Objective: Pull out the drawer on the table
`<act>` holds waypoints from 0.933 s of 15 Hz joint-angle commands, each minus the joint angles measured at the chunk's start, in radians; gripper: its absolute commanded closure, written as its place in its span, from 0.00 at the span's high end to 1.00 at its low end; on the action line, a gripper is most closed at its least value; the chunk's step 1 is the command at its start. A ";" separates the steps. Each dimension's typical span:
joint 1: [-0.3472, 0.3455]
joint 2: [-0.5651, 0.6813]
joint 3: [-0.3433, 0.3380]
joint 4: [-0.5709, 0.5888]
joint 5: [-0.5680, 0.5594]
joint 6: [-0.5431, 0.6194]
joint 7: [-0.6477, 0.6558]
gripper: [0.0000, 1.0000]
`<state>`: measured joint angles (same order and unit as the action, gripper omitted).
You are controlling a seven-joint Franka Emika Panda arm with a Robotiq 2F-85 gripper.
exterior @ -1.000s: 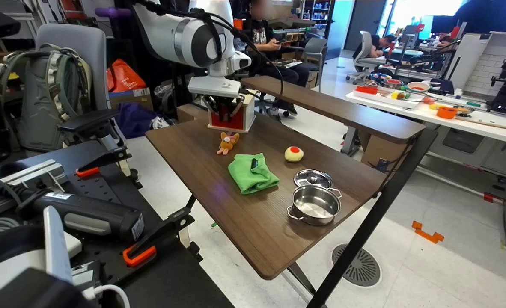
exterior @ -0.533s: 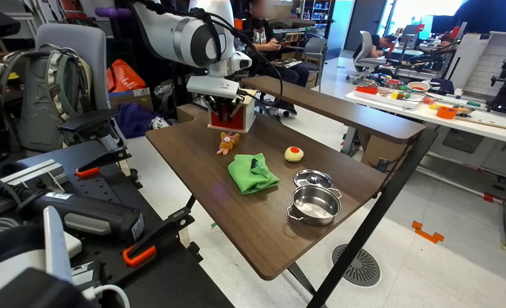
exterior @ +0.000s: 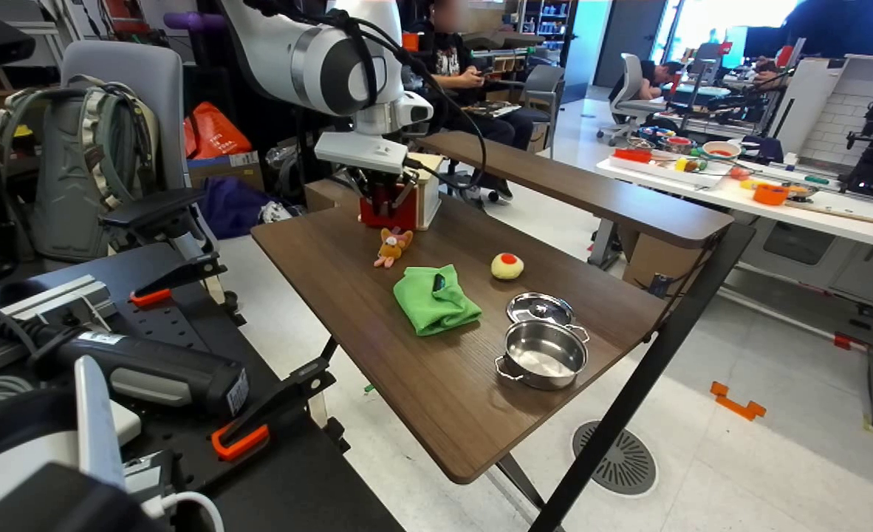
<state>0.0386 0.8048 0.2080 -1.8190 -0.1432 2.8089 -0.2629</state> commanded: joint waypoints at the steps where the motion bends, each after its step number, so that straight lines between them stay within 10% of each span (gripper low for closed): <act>1: -0.009 -0.057 -0.031 -0.072 0.025 -0.023 0.031 0.07; 10: -0.035 -0.111 -0.025 -0.155 0.043 -0.030 0.024 0.07; 11: -0.036 -0.112 -0.026 -0.157 0.043 -0.035 0.025 0.12; 12: -0.034 -0.113 -0.030 -0.157 0.042 -0.040 0.028 0.52; 14: -0.031 -0.113 -0.042 -0.154 0.044 -0.051 0.046 0.58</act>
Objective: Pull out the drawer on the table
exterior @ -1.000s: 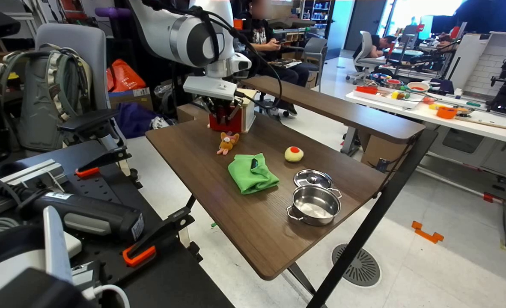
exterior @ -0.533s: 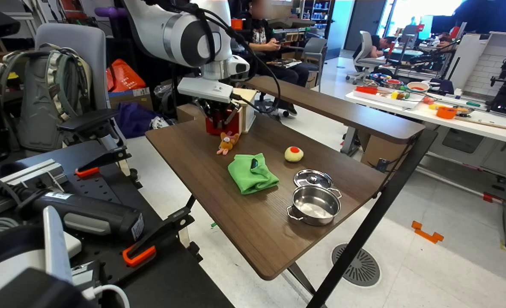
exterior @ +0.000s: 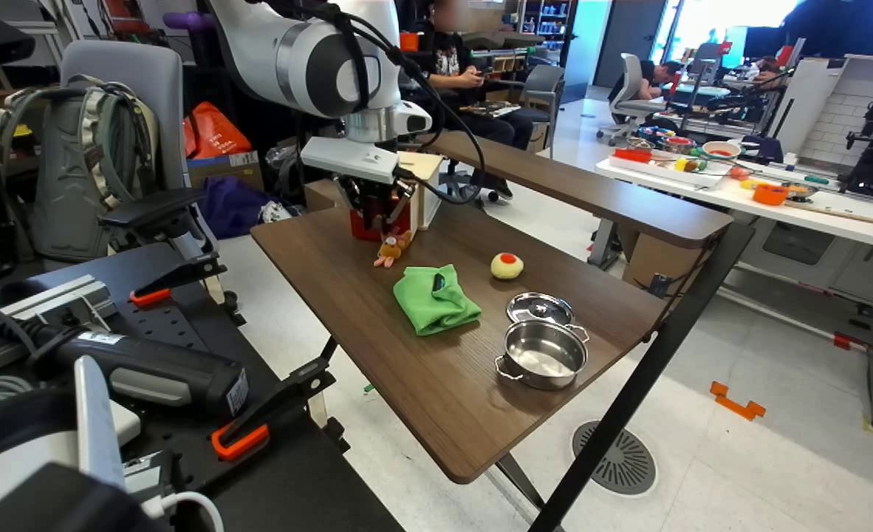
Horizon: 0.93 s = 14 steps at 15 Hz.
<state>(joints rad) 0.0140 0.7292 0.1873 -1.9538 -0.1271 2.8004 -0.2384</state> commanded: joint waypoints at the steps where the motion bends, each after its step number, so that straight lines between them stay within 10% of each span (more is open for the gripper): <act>1: -0.005 -0.037 -0.026 -0.015 0.029 -0.048 0.031 0.67; 6: 0.003 -0.031 -0.049 0.011 0.028 -0.102 0.068 1.00; 14: 0.027 -0.081 -0.084 0.003 0.006 -0.211 0.089 1.00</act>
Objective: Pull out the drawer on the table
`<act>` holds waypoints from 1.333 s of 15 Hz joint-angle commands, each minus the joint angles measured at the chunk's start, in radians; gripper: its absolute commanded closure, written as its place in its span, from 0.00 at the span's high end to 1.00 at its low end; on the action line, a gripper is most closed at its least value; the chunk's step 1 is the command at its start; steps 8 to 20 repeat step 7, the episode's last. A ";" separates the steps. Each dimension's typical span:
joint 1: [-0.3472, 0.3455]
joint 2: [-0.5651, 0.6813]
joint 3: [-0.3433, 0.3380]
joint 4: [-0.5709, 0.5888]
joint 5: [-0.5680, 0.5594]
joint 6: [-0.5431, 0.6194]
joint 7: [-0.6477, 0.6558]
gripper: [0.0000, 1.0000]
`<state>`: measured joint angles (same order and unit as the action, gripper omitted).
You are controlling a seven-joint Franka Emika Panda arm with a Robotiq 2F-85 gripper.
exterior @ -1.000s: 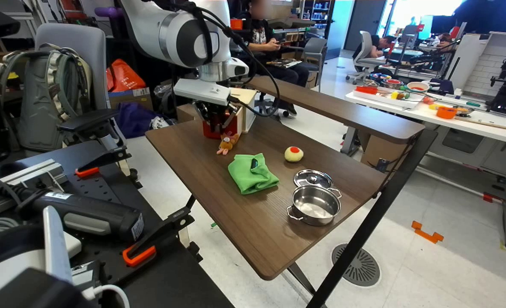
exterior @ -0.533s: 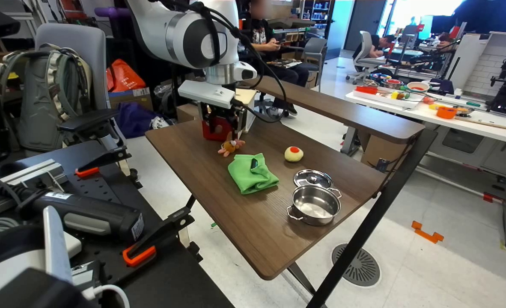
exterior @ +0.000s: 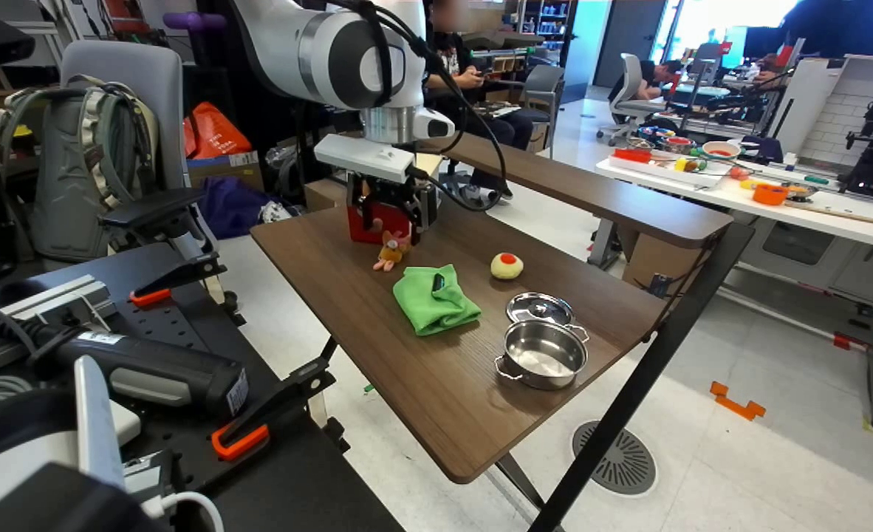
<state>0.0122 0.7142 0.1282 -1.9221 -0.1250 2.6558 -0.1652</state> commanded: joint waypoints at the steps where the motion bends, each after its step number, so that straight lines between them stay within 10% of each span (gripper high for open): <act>1: 0.032 -0.098 -0.026 -0.053 -0.001 -0.081 0.013 1.00; 6: 0.072 -0.252 -0.072 -0.120 -0.050 -0.220 0.059 1.00; 20: 0.036 -0.173 -0.028 -0.079 -0.003 -0.147 0.003 1.00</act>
